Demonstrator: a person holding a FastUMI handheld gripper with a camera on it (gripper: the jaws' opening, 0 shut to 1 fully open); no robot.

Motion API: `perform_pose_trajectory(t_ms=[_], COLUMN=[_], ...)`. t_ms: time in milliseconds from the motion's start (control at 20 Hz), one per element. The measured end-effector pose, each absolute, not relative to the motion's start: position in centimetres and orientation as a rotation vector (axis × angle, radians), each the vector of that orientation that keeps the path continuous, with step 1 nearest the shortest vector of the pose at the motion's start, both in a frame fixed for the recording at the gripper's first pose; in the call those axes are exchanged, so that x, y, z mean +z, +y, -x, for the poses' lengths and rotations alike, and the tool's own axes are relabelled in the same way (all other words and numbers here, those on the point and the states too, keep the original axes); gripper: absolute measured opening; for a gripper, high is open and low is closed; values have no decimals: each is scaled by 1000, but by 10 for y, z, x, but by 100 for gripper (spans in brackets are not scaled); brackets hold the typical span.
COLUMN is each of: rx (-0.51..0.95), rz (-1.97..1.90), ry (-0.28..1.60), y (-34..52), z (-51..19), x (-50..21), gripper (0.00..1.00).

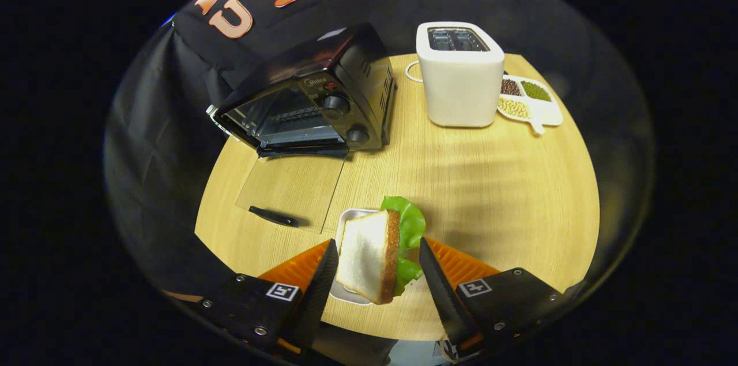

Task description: Open the toaster oven, put the food inside, and close the toaster oven door.

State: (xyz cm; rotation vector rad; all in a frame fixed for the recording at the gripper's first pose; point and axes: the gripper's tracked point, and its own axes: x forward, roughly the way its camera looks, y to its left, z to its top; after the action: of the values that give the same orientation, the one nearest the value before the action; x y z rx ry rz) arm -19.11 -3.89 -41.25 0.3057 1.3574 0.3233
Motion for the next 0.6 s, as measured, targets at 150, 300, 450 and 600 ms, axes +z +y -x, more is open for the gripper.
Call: perform_pose_trajectory(t_ms=[150,300,450,600], rx=[355,366,346,323], rz=[-326,-414,-573,-613], ry=[1430,1489,1542,1532], y=[-38,-30,-21,-21], z=[196,199,202,202], x=[-430,-440,-435,-428], gripper=[78,70,49,38])
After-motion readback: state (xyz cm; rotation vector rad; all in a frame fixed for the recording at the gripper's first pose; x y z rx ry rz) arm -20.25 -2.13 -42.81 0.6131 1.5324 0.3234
